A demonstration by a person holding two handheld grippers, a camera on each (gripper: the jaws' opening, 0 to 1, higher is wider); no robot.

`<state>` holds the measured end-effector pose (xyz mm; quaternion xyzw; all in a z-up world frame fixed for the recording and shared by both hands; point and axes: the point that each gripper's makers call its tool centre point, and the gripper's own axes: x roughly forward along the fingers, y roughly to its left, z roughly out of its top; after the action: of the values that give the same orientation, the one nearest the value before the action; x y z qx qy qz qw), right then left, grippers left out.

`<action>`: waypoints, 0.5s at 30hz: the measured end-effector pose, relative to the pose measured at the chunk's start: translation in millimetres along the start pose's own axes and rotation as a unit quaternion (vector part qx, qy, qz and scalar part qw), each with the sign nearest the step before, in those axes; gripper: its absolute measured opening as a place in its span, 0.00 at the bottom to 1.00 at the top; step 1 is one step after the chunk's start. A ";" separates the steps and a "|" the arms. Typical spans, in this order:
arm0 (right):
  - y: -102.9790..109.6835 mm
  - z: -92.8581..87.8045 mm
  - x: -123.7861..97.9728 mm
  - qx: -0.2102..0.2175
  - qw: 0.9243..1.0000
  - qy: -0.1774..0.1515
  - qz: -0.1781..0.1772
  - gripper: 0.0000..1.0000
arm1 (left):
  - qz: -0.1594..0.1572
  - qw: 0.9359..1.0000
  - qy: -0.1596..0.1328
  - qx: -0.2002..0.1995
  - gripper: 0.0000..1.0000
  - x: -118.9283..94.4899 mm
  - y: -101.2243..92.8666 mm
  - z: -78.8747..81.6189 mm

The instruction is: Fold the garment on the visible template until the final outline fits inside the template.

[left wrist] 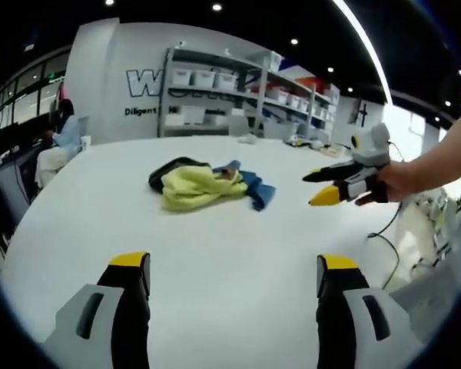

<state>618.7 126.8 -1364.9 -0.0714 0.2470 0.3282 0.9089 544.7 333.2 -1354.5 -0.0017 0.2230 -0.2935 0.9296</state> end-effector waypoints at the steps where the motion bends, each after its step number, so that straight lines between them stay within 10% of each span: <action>1: -3.9 2.9 3.5 -0.006 1.000 0.002 0.003 0.71 | -0.002 1.000 0.001 0.001 0.88 0.7 -0.4 0.0; 15: -54.3 36.5 54.3 -0.083 0.996 0.032 0.021 0.54 | -0.015 1.000 0.011 0.009 0.87 8.6 -1.4 1.5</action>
<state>703.7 125.9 -1361.9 -0.1515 0.2497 0.3644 0.8842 550.8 327.2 -1356.5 0.0066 0.2303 -0.3098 0.9225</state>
